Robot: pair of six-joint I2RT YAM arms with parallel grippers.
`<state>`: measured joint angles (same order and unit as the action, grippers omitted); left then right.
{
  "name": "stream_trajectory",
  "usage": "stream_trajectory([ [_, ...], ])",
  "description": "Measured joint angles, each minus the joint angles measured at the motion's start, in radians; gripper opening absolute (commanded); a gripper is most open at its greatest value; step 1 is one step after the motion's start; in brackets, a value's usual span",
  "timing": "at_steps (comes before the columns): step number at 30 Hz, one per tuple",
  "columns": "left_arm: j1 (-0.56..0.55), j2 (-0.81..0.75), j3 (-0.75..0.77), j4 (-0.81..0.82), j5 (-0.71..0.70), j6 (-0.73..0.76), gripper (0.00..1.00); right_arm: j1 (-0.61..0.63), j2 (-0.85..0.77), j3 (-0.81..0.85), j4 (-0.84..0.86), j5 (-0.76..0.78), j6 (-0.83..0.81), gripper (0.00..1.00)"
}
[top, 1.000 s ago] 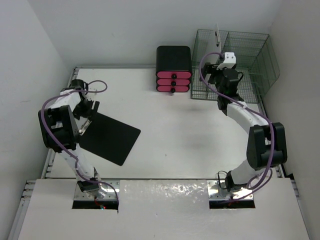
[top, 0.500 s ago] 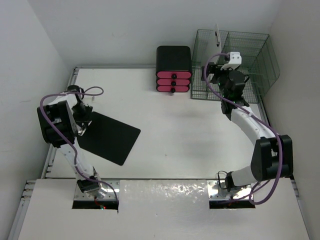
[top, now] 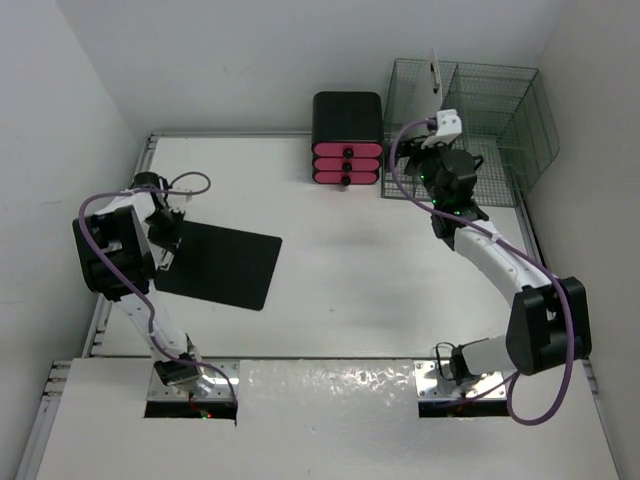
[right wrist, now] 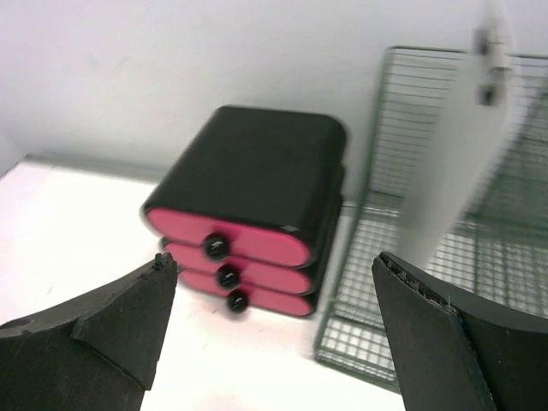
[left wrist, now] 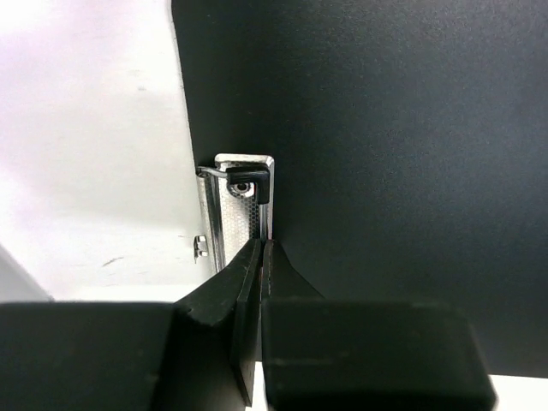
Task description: Organize the desk
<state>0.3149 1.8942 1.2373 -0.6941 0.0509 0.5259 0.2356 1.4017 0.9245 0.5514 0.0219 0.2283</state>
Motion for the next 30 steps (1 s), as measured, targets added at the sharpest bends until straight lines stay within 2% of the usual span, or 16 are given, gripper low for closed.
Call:
stream_trajectory([
  [8, -0.02, -0.068, -0.016, -0.008, 0.05, 0.028, 0.0, 0.129, 0.018, 0.053, -0.074, -0.078, -0.126, 0.93],
  [17, -0.119, -0.143, -0.016, -0.03, 0.072, 0.053, 0.0, 0.241, 0.125, 0.104, -0.136, -0.242, -0.235, 0.94],
  [21, -0.199, -0.202, 0.0, -0.06, 0.061, 0.068, 0.0, 0.278, 0.255, 0.184, -0.144, -0.417, -0.204, 0.96],
  [24, -0.265, -0.25, 0.031, -0.071, 0.064, 0.076, 0.0, 0.288, 0.427, 0.364, -0.197, -0.551, -0.144, 0.99],
  [27, -0.312, -0.281, 0.05, -0.082, 0.071, 0.076, 0.0, 0.292, 0.56, 0.504, -0.259, -0.597, -0.116, 0.99],
  [30, -0.333, -0.293, 0.051, -0.095, 0.072, 0.076, 0.0, 0.303, 0.642, 0.566, -0.307, -0.623, -0.099, 0.99],
])
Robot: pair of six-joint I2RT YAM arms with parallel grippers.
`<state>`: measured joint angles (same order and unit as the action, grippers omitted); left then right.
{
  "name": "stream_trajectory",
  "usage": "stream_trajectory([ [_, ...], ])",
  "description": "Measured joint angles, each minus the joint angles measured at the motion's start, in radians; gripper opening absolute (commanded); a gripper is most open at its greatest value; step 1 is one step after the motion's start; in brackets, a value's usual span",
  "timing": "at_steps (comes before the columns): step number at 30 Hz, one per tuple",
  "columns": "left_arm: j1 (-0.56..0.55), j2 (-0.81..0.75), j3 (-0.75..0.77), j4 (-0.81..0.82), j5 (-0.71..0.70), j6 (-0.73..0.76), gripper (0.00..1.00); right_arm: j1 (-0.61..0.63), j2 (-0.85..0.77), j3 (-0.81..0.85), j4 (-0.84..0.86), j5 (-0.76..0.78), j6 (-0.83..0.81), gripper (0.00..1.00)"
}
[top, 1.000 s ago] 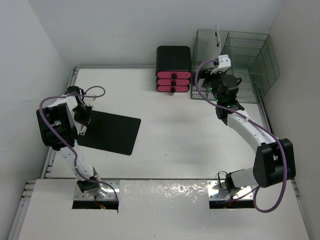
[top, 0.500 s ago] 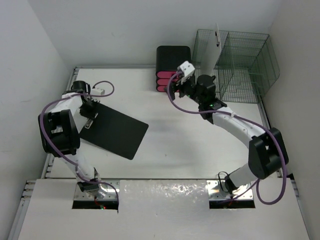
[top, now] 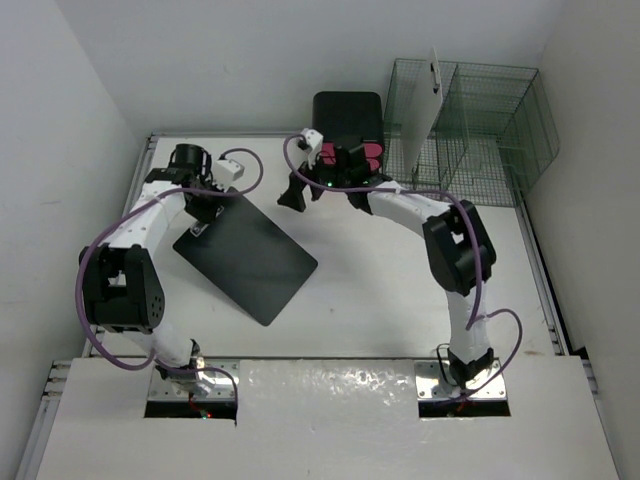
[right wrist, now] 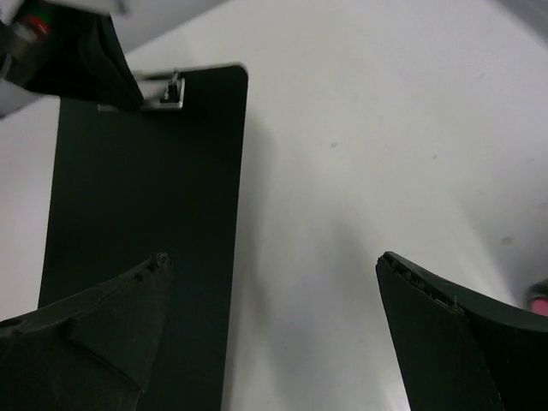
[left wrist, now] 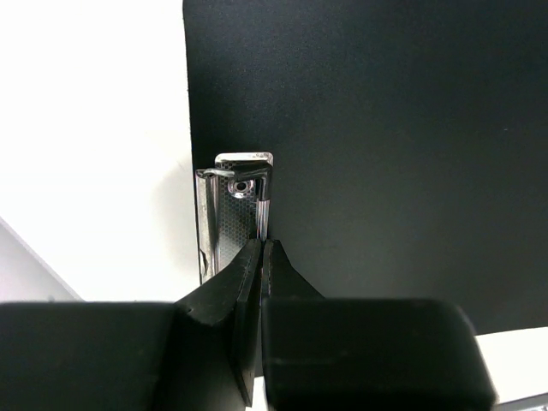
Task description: Organize the desk
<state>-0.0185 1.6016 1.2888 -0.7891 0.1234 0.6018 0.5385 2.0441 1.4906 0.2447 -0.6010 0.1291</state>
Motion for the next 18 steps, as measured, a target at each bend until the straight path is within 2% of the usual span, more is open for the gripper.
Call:
stream_trajectory([
  [6, -0.033, -0.003, 0.0, -0.017, 0.0, -0.004, 0.0, 0.064, 0.113, 0.091, -0.115, -0.041, -0.034, 0.99],
  [12, -0.064, -0.02, 0.0, -0.016, 0.002, -0.005, 0.0, 0.103, 0.248, 0.212, -0.159, -0.114, -0.011, 0.99],
  [18, -0.067, -0.023, 0.0, -0.016, 0.002, -0.008, 0.0, 0.096, 0.363, 0.292, -0.199, -0.193, 0.011, 0.88],
])
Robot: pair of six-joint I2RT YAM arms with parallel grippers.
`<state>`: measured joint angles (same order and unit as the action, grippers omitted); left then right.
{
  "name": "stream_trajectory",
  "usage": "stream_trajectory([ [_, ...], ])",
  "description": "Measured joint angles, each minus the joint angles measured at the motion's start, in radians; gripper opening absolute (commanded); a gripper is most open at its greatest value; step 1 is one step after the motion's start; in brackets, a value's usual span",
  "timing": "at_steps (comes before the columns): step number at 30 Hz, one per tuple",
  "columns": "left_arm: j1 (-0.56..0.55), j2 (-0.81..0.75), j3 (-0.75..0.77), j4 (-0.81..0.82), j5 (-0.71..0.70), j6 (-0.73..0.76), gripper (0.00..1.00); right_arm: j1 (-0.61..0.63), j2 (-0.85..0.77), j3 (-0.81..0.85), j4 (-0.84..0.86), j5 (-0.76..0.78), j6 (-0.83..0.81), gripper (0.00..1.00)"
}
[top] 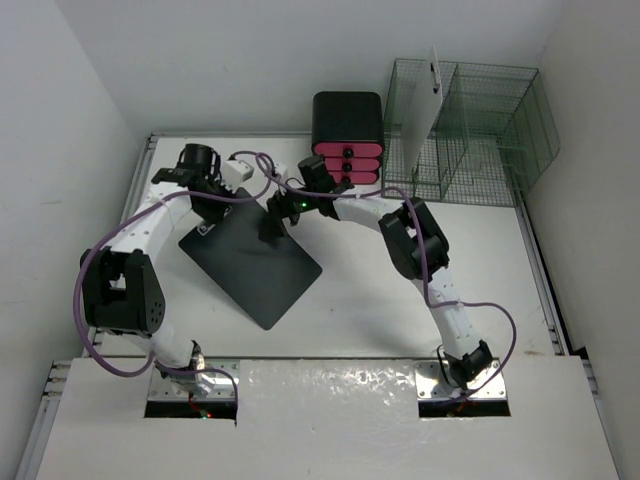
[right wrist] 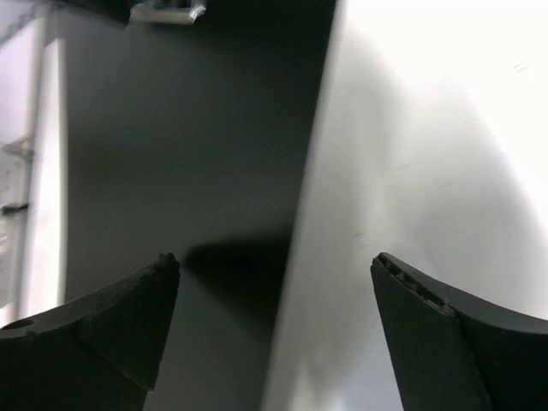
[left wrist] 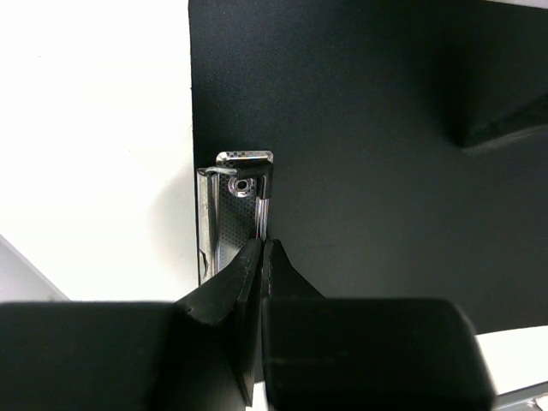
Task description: Organize the desk
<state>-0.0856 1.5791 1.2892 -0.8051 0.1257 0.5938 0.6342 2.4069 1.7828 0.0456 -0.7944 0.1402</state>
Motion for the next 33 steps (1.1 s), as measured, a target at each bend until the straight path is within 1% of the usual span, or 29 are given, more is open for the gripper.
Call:
stream_trajectory([
  [2, 0.0, 0.0, 0.0, 0.004, 0.001, 0.001, 0.0, -0.004, 0.011, -0.002, -0.001, -0.072, 0.011, 0.81],
  [4, 0.0, 0.0, 0.0, 0.017, 0.0, 0.002, 0.0, -0.003, 0.01, -0.028, 0.043, -0.142, 0.039, 0.65],
  [5, 0.0, 0.0, 0.0, 0.025, -0.002, 0.002, 0.0, -0.002, 0.008, -0.048, 0.075, -0.169, 0.054, 0.45],
  [7, 0.0, 0.0, 0.0, 0.035, -0.007, 0.0, 0.0, 0.0, 0.003, -0.092, 0.139, -0.205, 0.088, 0.24],
  [8, 0.0, 0.0, 0.0, 0.039, -0.008, 0.0, 0.0, 0.0, 0.003, -0.11, 0.161, -0.225, 0.11, 0.07],
  [9, 0.0, 0.0, 0.0, 0.042, -0.006, -0.001, 0.0, 0.0, 0.003, -0.122, 0.183, -0.236, 0.131, 0.0],
  [12, 0.0, 0.0, 0.0, 0.053, -0.01, 0.0, 0.01, -0.001, -0.006, -0.148, 0.241, -0.261, 0.2, 0.0],
  [13, 0.0, 0.0, 0.0, 0.058, -0.011, -0.001, 0.13, -0.001, -0.015, -0.165, 0.264, -0.261, 0.215, 0.0],
  [14, 0.0, 0.0, 0.0, 0.064, -0.014, -0.005, 0.37, -0.001, -0.028, -0.184, 0.284, -0.257, 0.229, 0.0],
  [15, 0.0, 0.0, 0.0, 0.071, -0.021, -0.006, 0.47, 0.0, -0.043, -0.207, 0.304, -0.246, 0.238, 0.0],
  [16, 0.0, 0.0, 0.002, 0.074, -0.028, -0.019, 0.54, 0.001, -0.063, -0.234, 0.319, -0.225, 0.246, 0.0],
  [17, 0.0, -0.001, 0.002, 0.075, -0.032, -0.026, 0.6, 0.001, -0.08, -0.254, 0.328, -0.206, 0.249, 0.0],
  [18, -0.001, -0.002, 0.006, 0.075, -0.042, -0.032, 0.61, 0.001, -0.099, -0.275, 0.33, -0.185, 0.25, 0.0],
  [20, -0.001, -0.005, 0.02, 0.08, -0.06, -0.045, 0.69, 0.003, -0.143, -0.32, 0.341, -0.13, 0.244, 0.0],
  [21, -0.001, -0.009, 0.026, 0.085, -0.068, -0.048, 0.76, 0.003, -0.164, -0.339, 0.342, -0.106, 0.236, 0.0],
  [23, -0.001, -0.027, 0.031, 0.1, -0.092, -0.057, 0.83, 0.003, -0.207, -0.368, 0.342, -0.042, 0.216, 0.0],
  [26, 0.002, -0.071, 0.031, 0.125, -0.133, -0.07, 0.88, 0.006, -0.274, -0.402, 0.341, 0.077, 0.18, 0.0],
  [27, 0.003, -0.085, 0.031, 0.134, -0.142, -0.077, 0.91, 0.007, -0.295, -0.41, 0.342, 0.121, 0.17, 0.0],
  [30, 0.022, -0.124, 0.034, 0.158, -0.156, -0.099, 0.91, 0.007, -0.353, -0.433, 0.351, 0.25, 0.151, 0.0],
  [31, 0.033, -0.135, 0.033, 0.166, -0.159, -0.106, 0.93, 0.007, -0.368, -0.44, 0.359, 0.282, 0.149, 0.0],
  [33, 0.066, -0.151, 0.033, 0.19, -0.163, -0.123, 0.93, 0.007, -0.395, -0.451, 0.372, 0.349, 0.141, 0.0],
])
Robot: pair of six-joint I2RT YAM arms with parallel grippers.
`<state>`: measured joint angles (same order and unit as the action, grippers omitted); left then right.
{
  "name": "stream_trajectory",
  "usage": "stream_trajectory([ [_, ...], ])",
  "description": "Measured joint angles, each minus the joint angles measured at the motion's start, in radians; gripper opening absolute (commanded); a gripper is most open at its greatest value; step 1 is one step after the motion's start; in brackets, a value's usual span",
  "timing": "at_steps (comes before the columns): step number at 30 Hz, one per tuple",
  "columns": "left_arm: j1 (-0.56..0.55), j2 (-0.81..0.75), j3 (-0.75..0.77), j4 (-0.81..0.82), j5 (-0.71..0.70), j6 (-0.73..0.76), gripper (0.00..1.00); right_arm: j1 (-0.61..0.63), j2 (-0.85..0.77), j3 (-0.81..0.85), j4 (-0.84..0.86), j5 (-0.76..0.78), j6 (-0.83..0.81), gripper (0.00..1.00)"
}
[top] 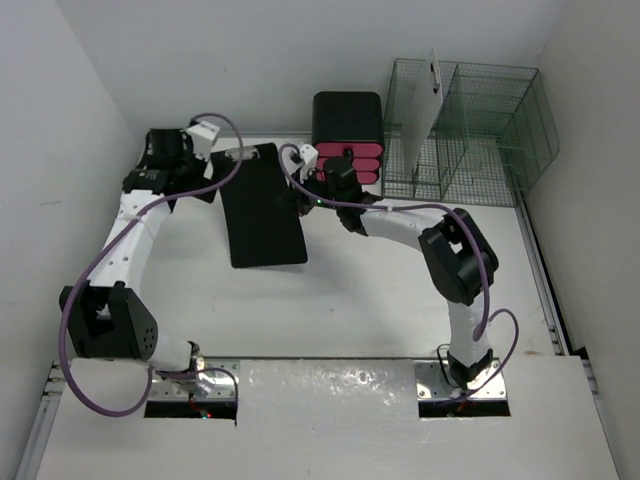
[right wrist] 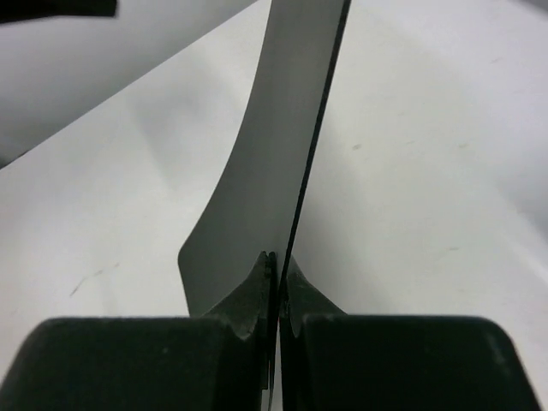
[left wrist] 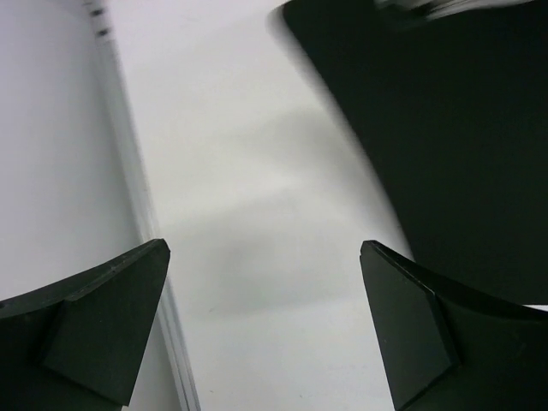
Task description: Organize the desk
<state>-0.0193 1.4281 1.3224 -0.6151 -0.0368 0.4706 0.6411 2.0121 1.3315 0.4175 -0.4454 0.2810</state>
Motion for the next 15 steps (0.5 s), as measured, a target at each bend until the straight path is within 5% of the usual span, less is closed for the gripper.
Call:
stream_trajectory([
  [7, 0.135, -0.024, -0.042, 0.124, -0.039, -0.075, 0.93, -0.005, -0.101, 0.016, -0.036, 0.153, -0.111, 0.0],
  [15, 0.137, -0.024, -0.074, 0.167, -0.075, -0.088, 0.93, -0.097, -0.201, 0.175, -0.106, 0.213, -0.183, 0.0],
])
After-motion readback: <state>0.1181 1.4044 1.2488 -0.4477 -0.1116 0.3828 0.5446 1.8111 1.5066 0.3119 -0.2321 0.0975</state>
